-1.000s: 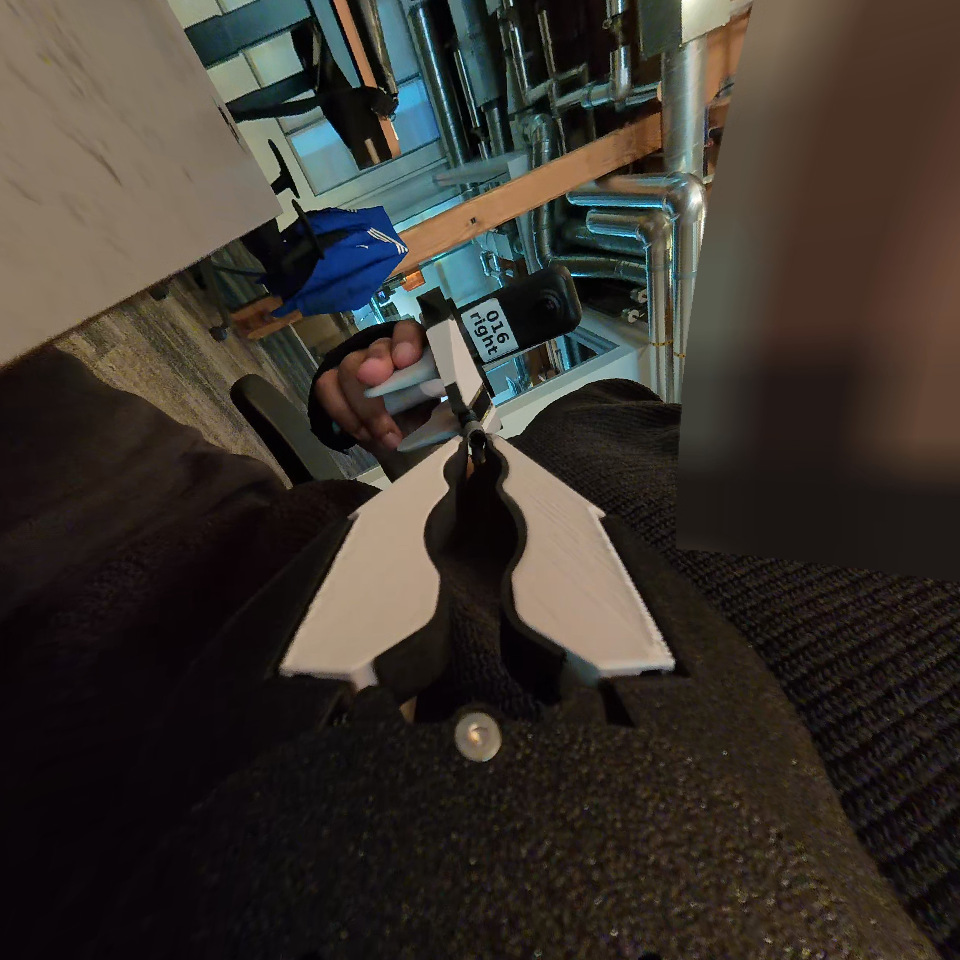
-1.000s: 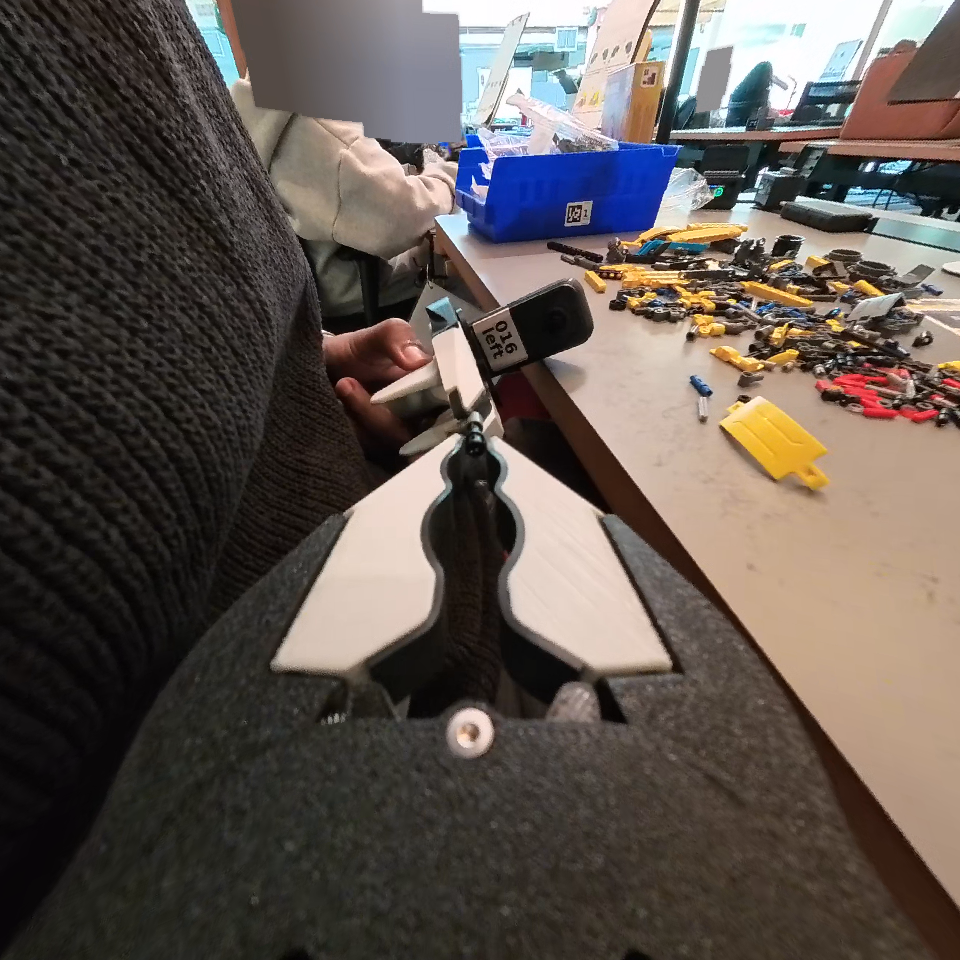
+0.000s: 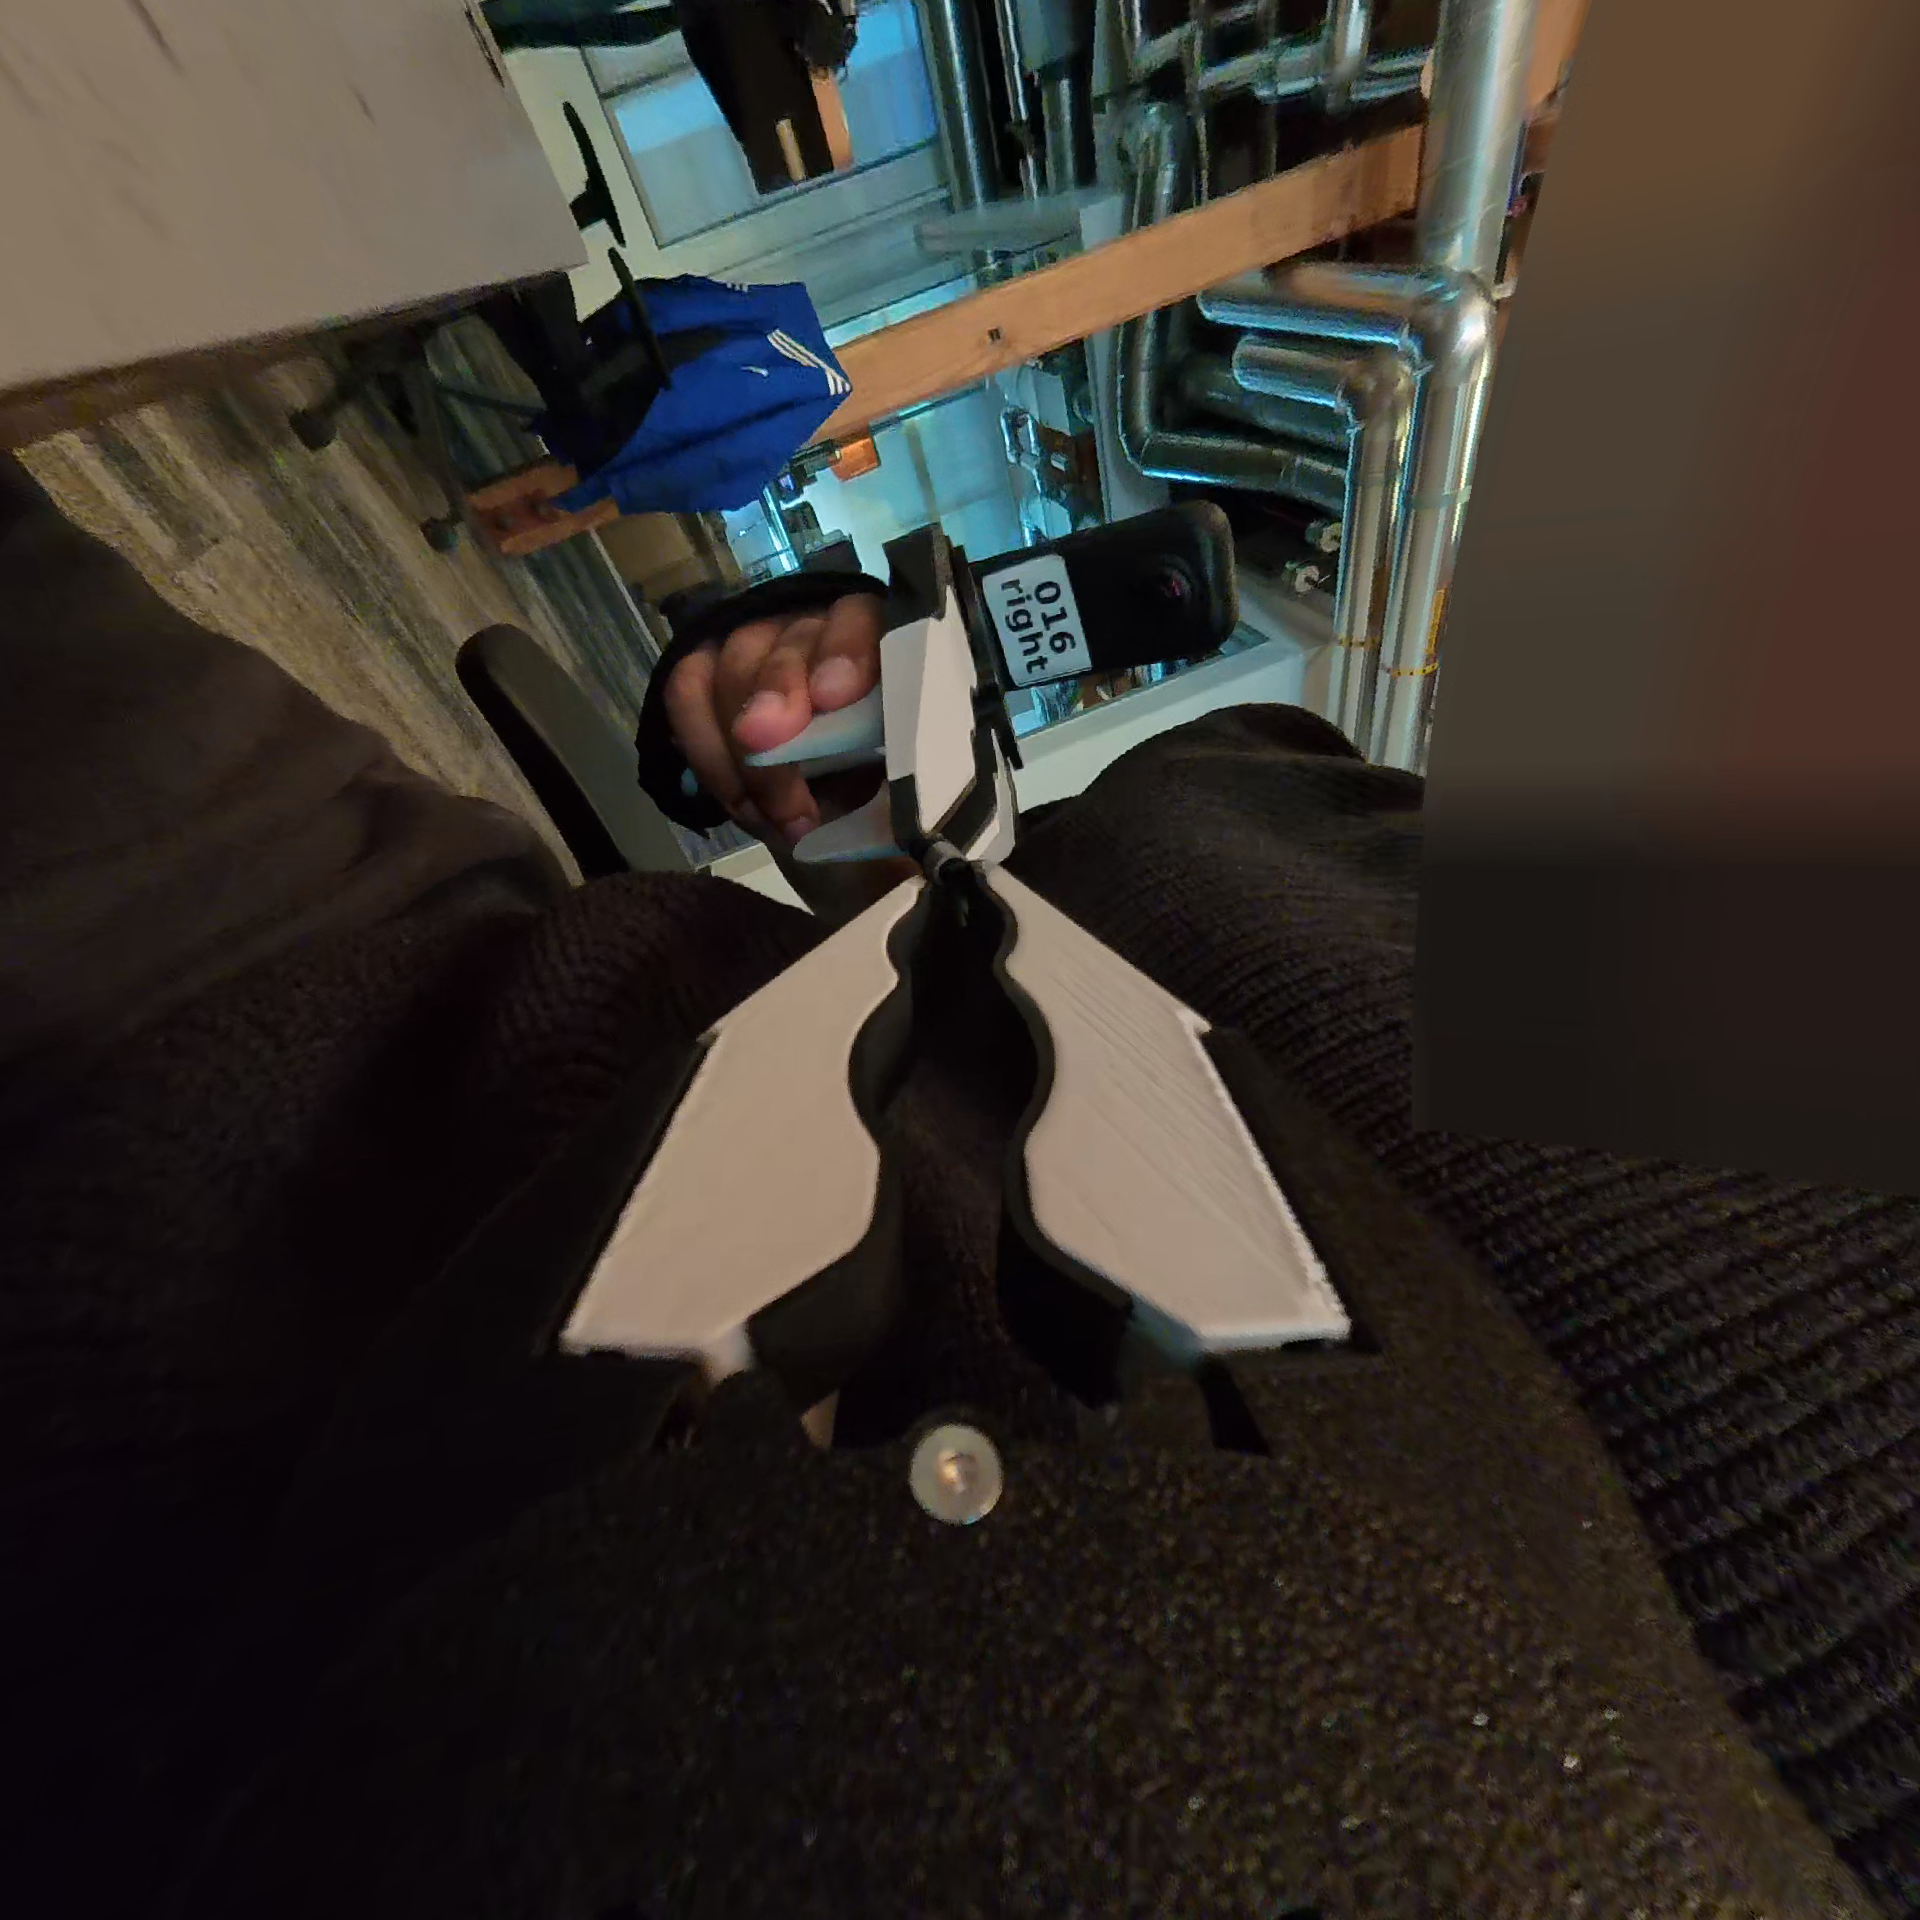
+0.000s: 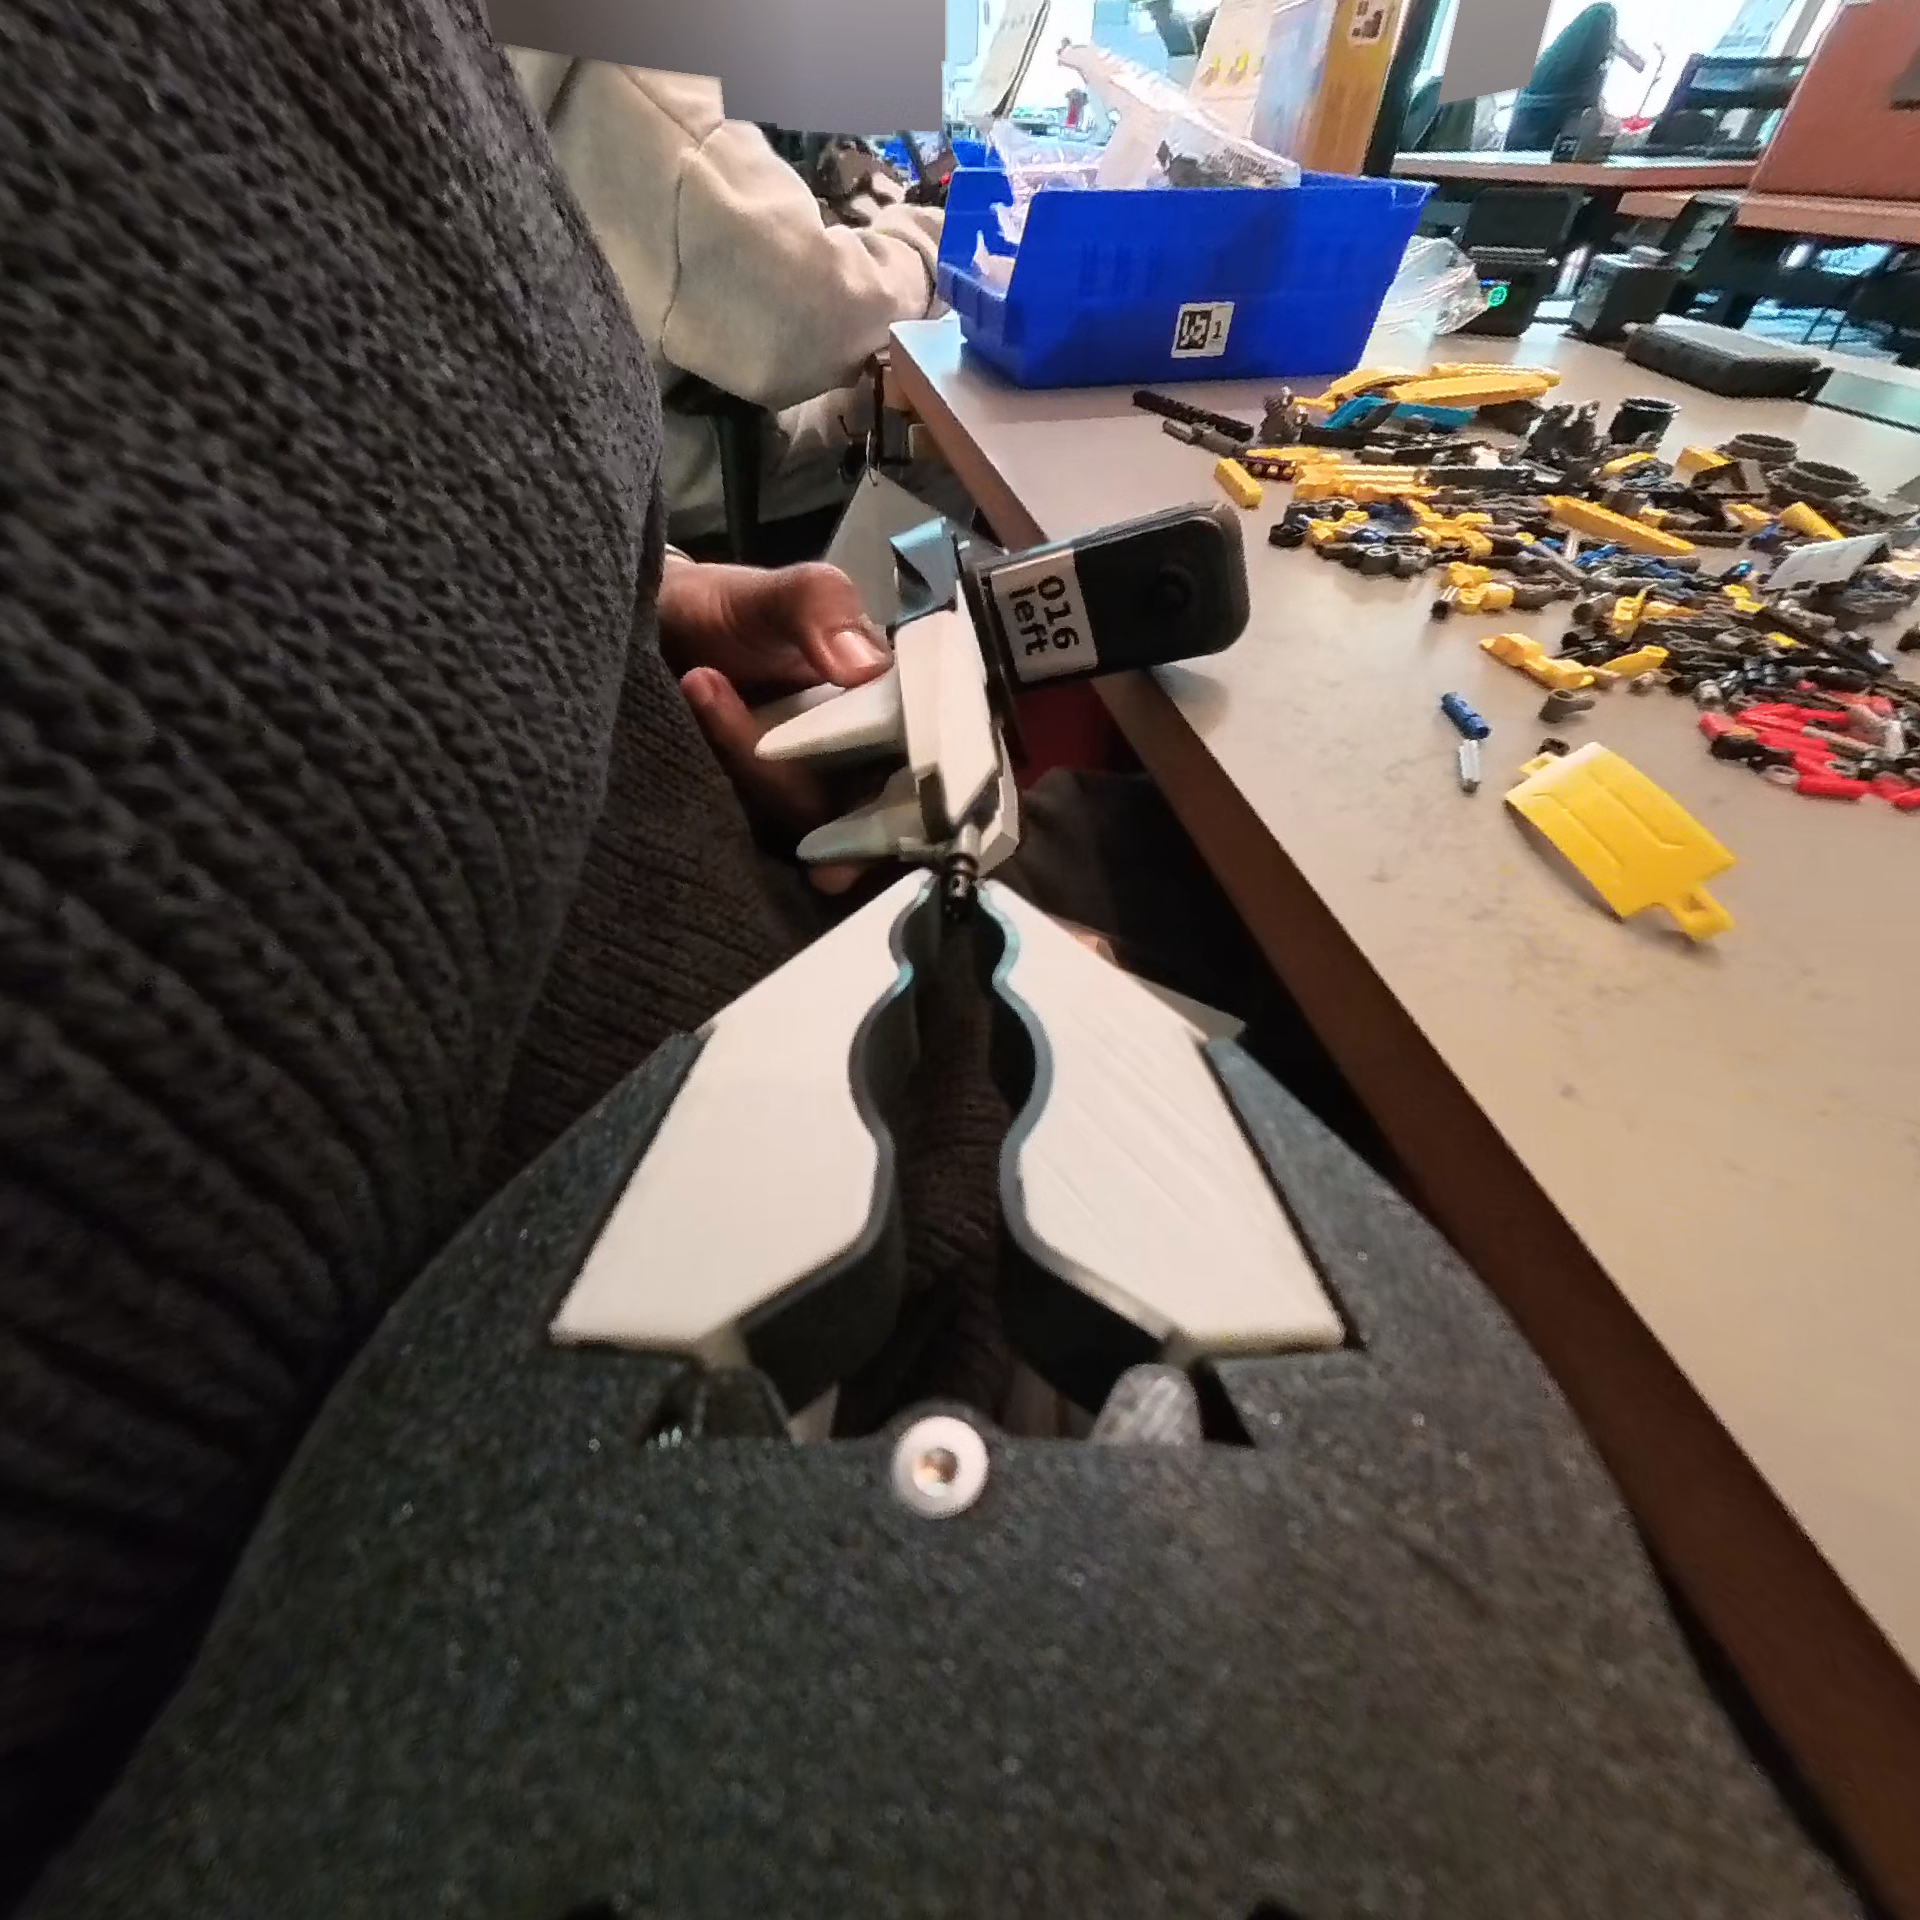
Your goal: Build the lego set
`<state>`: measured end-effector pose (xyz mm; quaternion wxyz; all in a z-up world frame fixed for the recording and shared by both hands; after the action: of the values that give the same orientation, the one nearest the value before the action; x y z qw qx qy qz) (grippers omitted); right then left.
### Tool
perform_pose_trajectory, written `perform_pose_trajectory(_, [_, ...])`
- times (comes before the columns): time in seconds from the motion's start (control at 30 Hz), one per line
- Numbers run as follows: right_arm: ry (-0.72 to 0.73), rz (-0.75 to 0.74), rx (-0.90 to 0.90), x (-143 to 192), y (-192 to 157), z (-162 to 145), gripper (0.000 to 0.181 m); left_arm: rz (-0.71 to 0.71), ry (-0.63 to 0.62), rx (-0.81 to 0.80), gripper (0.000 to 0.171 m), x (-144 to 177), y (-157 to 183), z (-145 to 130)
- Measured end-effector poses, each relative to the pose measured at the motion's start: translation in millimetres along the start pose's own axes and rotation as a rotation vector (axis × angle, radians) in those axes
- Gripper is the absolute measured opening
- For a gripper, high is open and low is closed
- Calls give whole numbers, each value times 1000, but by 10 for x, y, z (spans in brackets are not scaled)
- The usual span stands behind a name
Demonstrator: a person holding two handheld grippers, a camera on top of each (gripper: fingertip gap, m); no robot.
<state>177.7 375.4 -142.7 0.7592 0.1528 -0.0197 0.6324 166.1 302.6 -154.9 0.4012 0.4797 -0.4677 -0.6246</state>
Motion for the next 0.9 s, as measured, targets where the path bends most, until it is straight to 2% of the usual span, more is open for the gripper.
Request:
perform_pose_trajectory(0.47, [-16, -16, 32, -20, -9, 12, 2, 27, -31, 10, 4, -24, -14, -2])
perform_pose_trajectory(0.6, [-59, -24, 47, -24, 3, -68, 4, 160, -48, -111, 5, -23, -51, 29])
perform_pose_trajectory(0.7, [28, -30, -59, -3, 133, -7, 5, 130, -8, -176, 6, -28, 55, 133])
perform_pose_trajectory(0.9, [138, -40, -186, 70, 371, 55, 15, 208, 29, -349, 6, 64, 215, 262])
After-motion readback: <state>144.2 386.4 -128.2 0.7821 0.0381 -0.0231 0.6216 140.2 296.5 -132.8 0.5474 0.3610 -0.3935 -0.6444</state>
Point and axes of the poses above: each gripper's, where its closed fingertips meet, x back along the fingers, z out of its top, y = z × x across the jaws, the point moved 4 cm from there along x, back along the fingers, and after that the axes turned 12 degrees about x, right-handed, at the moved point
